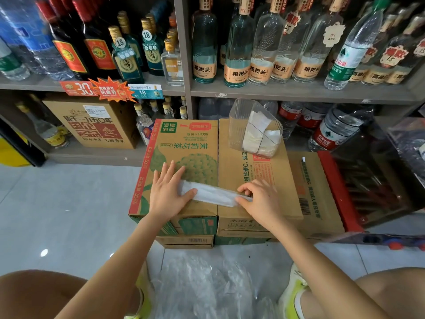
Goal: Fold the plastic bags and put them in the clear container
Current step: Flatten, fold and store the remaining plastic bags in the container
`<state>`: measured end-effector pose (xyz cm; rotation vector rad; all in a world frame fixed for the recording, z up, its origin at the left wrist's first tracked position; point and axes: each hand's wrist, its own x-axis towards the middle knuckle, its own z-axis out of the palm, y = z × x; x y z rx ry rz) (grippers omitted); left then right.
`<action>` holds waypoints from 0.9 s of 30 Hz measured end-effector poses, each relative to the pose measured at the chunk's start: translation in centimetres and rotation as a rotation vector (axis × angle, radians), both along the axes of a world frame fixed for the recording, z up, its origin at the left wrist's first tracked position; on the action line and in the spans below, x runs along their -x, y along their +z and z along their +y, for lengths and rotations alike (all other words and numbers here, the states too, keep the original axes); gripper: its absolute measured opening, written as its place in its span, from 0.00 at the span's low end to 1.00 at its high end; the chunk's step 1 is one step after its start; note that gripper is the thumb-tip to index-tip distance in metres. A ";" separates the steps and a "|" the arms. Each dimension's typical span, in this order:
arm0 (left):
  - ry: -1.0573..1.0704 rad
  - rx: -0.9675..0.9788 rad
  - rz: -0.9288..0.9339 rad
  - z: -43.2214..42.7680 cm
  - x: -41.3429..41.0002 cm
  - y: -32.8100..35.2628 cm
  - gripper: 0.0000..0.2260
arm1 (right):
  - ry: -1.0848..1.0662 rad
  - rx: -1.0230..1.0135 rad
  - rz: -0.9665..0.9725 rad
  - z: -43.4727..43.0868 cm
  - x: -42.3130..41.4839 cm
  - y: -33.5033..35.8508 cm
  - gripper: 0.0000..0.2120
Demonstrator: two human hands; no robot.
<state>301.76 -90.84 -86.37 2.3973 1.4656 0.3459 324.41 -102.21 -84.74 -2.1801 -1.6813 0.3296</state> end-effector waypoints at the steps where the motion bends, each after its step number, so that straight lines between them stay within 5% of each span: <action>1: 0.014 -0.049 -0.018 0.0 0.1 0.1 0.38 | -0.005 0.020 0.013 0.1 0.1 0.0 0.10; 6: -0.143 -0.264 -0.219 -3.2 -1.2 0.6 0.17 | -0.060 0.072 0.078 0.1 0.6 -0.1 0.06; 10: -0.286 -0.024 -0.319 -5.2 -2.8 -0.3 0.18 | -0.066 0.094 0.132 -0.3 0.9 1.0 0.05; 14: -0.263 -0.008 -0.375 -5.1 -3.7 -0.9 0.18 | -0.085 0.187 0.388 -0.3 1.0 3.0 0.06; 18: -0.151 -0.012 -0.436 -5.2 -4.1 -0.7 0.13 | -0.171 0.241 0.803 0.7 0.7 5.3 0.02; 21: 0.007 0.046 -0.507 -5.4 -4.5 0.1 0.07 | -0.287 0.214 1.140 1.7 0.1 6.7 0.10; 24: 0.232 0.324 -0.661 -5.4 -4.8 1.4 0.07 | -0.354 0.075 1.363 2.0 -0.9 6.6 0.17; 27: 0.343 0.526 -0.863 -5.0 -4.8 1.9 0.04 | -0.334 0.051 1.395 2.1 -0.4 5.2 0.12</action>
